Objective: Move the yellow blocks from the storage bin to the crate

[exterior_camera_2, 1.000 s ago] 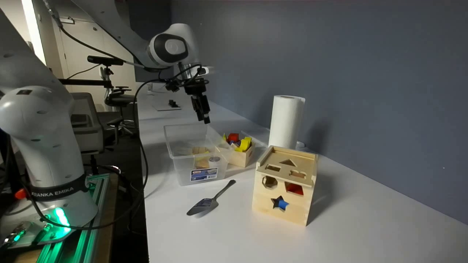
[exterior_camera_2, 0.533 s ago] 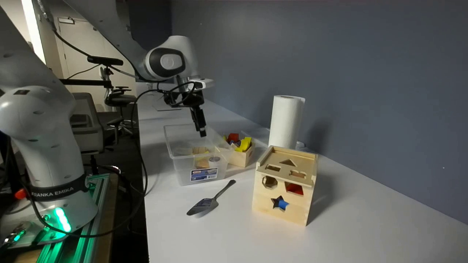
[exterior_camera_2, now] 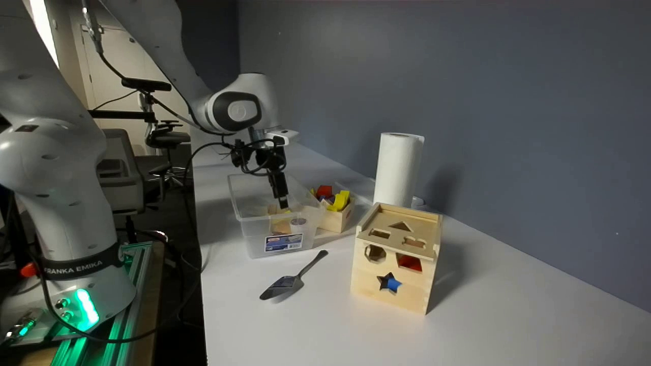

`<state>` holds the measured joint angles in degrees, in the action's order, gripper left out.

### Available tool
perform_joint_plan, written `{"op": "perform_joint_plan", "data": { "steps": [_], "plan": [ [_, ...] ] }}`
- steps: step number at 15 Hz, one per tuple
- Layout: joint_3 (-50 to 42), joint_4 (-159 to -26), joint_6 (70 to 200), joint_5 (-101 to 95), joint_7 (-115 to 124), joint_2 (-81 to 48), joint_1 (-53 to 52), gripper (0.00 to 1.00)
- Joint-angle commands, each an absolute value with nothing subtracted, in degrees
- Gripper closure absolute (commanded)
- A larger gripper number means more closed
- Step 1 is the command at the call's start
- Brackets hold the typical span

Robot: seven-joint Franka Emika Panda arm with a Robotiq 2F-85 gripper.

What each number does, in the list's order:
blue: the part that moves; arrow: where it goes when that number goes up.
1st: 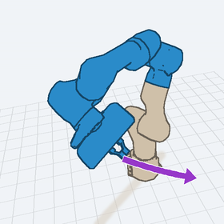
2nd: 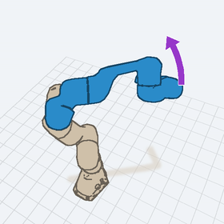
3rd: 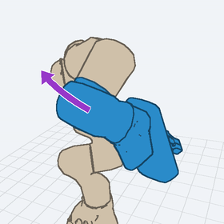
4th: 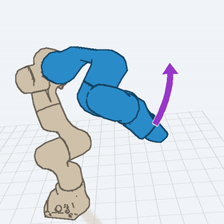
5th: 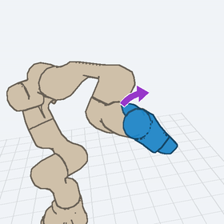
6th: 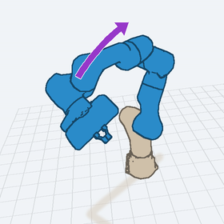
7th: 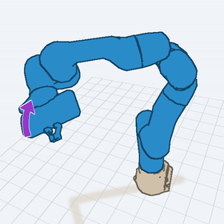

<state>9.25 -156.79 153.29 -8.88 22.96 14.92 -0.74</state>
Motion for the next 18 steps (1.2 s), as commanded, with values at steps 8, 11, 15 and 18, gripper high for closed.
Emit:
{"op": "perform_joint_plan", "data": {
  "steps": [8, 11, 15, 18],
  "plan": [
    [10.9, -155.5, 162.3, -17.0, 25.7, 8.5, 2.9, 0.15],
    [10.9, -155.5, 164.5, -20.5, 27.8, 7.5, 3.9, 0.22],
    [10.8, -155.3, 166.4, -23.6, 30.0, 5.8, 4.7, 0.35],
    [10.8, -155.1, 167.0, -25.6, 31.7, 4.6, 5.0, 0.36]
  ]
}}
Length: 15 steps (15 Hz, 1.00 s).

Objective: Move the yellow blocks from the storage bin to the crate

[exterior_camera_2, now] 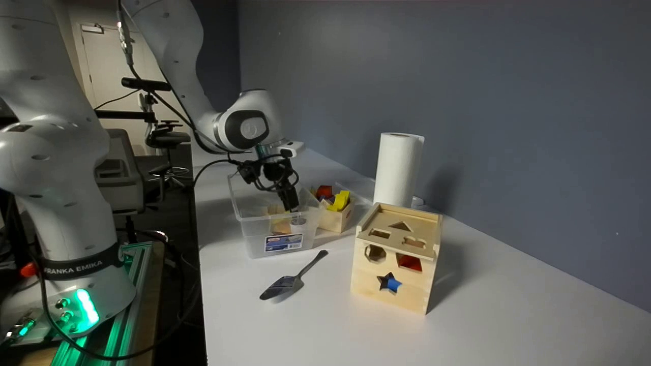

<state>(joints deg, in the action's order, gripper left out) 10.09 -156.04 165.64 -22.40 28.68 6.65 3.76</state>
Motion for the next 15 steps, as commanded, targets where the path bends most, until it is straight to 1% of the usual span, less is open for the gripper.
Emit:
{"op": "perform_joint_plan", "data": {
  "steps": [1, 2, 3, 4, 6, 7, 11, 15],
  "plan": [
    [10.8, -155.0, 167.1, -26.0, 32.1, 4.2, 5.0, 0.42],
    [10.8, -155.0, 167.5, -27.0, 32.8, 4.1, 5.0, 0.61],
    [10.8, -155.0, 167.6, -27.2, 32.6, 4.2, 4.7, 0.63],
    [10.9, -155.1, 167.5, -27.2, 32.7, 4.8, 4.3, 0.69],
    [11.5, -155.6, 167.1, -25.2, 32.1, 6.2, 3.0, 0.84],
    [11.9, -155.8, 166.8, -24.7, 32.2, 7.0, 2.5, 0.90],
    [13.4, -156.9, 163.4, -18.7, 31.1, 11.0, -1.5, 0.90],
    [16.4, -157.2, 158.4, -22.4, 34.2, 19.5, -2.3, 0.90]
  ]
}}
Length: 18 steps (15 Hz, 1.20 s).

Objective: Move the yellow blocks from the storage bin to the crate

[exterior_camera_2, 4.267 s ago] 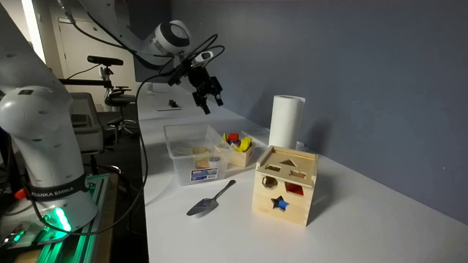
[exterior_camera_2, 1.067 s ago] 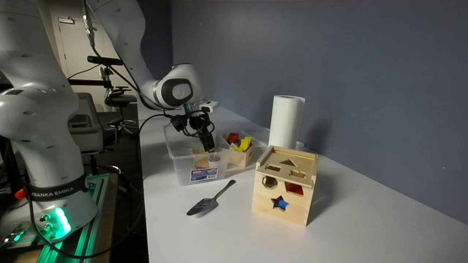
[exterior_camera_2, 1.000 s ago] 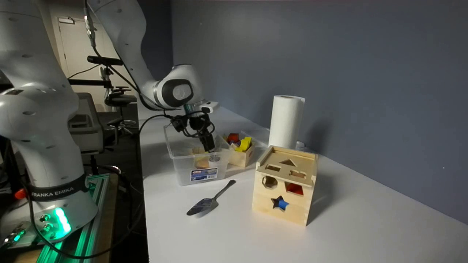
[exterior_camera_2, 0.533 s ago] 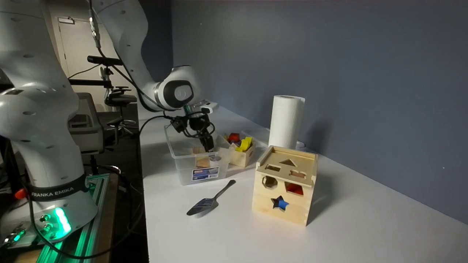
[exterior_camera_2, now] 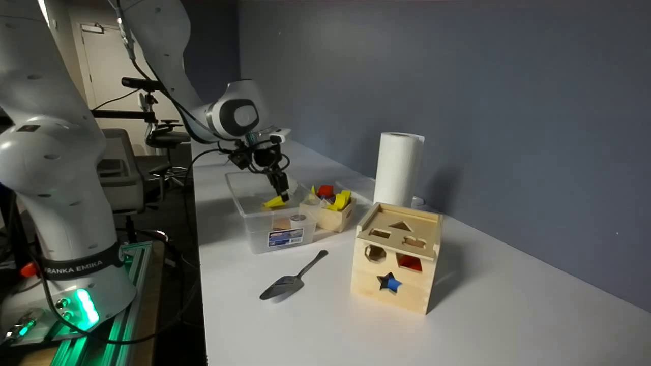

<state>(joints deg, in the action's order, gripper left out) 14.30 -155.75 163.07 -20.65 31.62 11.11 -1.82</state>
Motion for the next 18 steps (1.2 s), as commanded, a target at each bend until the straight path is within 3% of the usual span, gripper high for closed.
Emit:
{"op": "perform_joint_plan", "data": {
  "steps": [1, 10, 11, 14, 15, 18],
  "plan": [
    [17.3, -156.9, 157.0, -23.4, 34.4, 21.7, -2.0, 0.90],
    [21.3, -153.0, 155.7, -24.9, 26.1, 26.8, 1.4, 0.90],
    [21.3, -152.5, 155.7, -24.9, 25.6, 26.8, 1.8, 0.65],
    [21.5, -152.8, 155.7, -24.9, 25.7, 26.6, 1.8, 0.65],
    [21.6, -152.9, 155.7, -24.9, 25.7, 26.6, 1.8, 0.90],
    [21.6, -149.8, 158.6, -30.4, 25.9, 23.6, 5.7, 0.90]
  ]
}}
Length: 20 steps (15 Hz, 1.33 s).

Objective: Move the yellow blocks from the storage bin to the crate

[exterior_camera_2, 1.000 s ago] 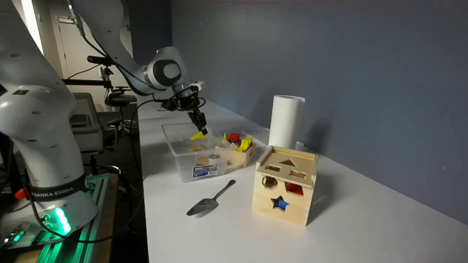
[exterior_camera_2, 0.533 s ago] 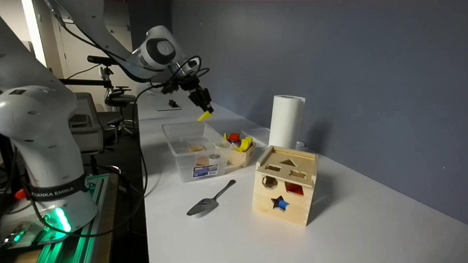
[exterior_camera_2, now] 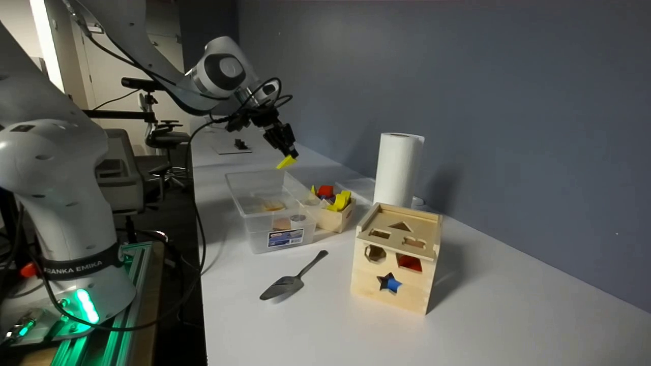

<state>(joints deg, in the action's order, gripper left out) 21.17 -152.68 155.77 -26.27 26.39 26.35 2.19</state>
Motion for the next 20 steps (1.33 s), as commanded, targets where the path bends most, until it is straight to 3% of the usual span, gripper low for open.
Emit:
{"op": "perform_joint_plan", "data": {
  "steps": [1, 20],
  "plan": [
    [21.7, -148.8, 160.1, -32.0, 25.4, 22.8, 7.1, 0.90],
    [23.3, -134.3, 176.5, -60.2, 32.9, 4.1, 23.9, 0.90]
  ]
}}
